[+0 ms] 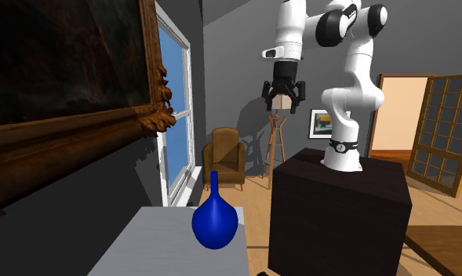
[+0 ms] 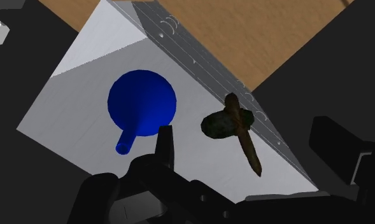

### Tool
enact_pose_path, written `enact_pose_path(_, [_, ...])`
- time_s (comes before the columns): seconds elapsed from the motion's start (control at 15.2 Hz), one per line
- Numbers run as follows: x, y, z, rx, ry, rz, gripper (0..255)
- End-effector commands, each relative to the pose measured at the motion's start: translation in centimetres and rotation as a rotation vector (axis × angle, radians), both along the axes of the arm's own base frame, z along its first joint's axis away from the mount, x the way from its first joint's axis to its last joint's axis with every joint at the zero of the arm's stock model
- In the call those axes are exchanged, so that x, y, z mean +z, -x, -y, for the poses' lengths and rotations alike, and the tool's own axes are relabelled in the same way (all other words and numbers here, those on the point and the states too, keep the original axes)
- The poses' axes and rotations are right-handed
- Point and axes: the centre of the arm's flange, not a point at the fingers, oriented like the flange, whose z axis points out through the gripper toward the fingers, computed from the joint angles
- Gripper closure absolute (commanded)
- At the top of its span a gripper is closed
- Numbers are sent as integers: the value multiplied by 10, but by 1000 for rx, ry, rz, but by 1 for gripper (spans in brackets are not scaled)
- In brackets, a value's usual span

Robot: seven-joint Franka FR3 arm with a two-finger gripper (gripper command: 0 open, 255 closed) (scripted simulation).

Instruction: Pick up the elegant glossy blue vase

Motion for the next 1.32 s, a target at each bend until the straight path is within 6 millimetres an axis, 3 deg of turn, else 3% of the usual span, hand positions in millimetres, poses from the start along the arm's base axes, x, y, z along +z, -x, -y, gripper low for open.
enact_pose_path(0.0, [-17,-11,15,-1,5,2,0])
enact_pose_path(1.25, [-176,-131,163,-20,40,4,0])
